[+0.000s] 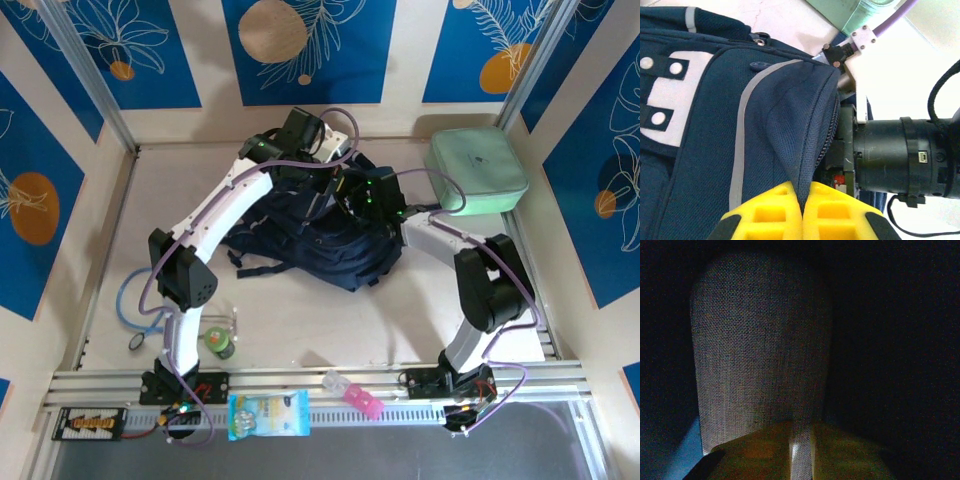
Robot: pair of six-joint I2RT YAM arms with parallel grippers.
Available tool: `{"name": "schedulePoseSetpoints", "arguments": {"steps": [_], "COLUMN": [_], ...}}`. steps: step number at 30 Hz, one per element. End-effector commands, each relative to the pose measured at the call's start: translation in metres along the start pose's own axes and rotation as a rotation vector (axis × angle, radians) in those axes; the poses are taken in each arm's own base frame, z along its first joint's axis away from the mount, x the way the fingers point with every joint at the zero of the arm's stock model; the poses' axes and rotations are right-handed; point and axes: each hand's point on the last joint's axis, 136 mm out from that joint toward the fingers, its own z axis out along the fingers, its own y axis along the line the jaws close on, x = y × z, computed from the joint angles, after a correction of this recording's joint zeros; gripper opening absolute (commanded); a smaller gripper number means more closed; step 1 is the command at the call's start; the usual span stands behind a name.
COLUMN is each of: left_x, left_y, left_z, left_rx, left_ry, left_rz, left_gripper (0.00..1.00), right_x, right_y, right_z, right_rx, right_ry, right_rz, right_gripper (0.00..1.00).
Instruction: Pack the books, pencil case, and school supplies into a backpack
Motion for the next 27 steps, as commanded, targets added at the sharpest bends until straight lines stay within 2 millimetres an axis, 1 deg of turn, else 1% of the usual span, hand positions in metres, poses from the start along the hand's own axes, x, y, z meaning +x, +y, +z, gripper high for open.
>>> {"name": "schedulePoseSetpoints", "arguments": {"steps": [1,3,5,7,10,11,12,15,16,17,18,20,22,24,27], "left_x": [-0.039,-0.038,-0.036,-0.032,-0.021,-0.017,-0.011,0.003,0.008,0.013,0.015,0.021,0.023,0.025,0.026], "left_y": [-0.032,-0.031,-0.029,-0.027,-0.023,-0.024,-0.026,-0.034,-0.038,-0.043,-0.047,-0.052,-0.046,-0.029,0.013], "left_z": [-0.042,-0.04,-0.039,-0.034,-0.024,-0.02,-0.017,-0.01,-0.009,-0.009,-0.011,-0.014,-0.015,-0.012,-0.008], "left_rx": [0.102,0.098,0.09,0.08,0.077,0.088,0.109,0.168,0.196,0.23,0.257,0.29,0.266,0.191,0.045], "left_ry": [-0.163,-0.158,-0.153,-0.139,-0.103,-0.088,-0.072,-0.043,-0.032,-0.027,-0.029,-0.041,-0.063,-0.08,-0.085], "left_rz": [0.05,0.048,0.048,0.05,0.045,0.045,0.046,0.048,0.051,0.055,0.058,0.053,0.035,-0.001,-0.094], "left_gripper": [0.0,0.0,0.0,0.0,0.0,0.07,0.18,0.39,0.48,0.55,0.59,0.66,0.73,0.75,0.74], "right_x": [0.01,0.012,0.01,0.004,-0.004,-0.006,-0.008,-0.014,-0.017,-0.019,-0.021,-0.026,-0.027,-0.029,-0.027], "right_y": [0.032,0.035,0.026,0.012,-0.009,-0.019,-0.029,-0.063,-0.075,-0.084,-0.089,-0.087,-0.078,-0.068,-0.057], "right_z": [0.009,0.005,-0.003,-0.02,-0.051,-0.062,-0.076,-0.111,-0.125,-0.137,-0.146,-0.159,-0.165,-0.168,-0.165], "right_rx": [-0.119,-0.128,-0.091,-0.051,-0.009,0.022,0.055,0.174,0.212,0.237,0.243,0.216,0.193,0.186,0.174], "right_ry": [0.057,0.066,0.045,0.008,-0.049,-0.073,-0.099,-0.179,-0.217,-0.254,-0.28,-0.308,-0.302,-0.288,-0.255], "right_rz": [-0.086,-0.102,-0.078,-0.045,-0.009,0.009,0.025,0.092,0.112,0.132,0.134,0.108,0.063,0.018,-0.018], "right_gripper": [0.2,0.23,0.25,0.28,0.32,0.33,0.35,0.39,0.4,0.42,0.43,0.45,0.47,0.47,0.47]}}
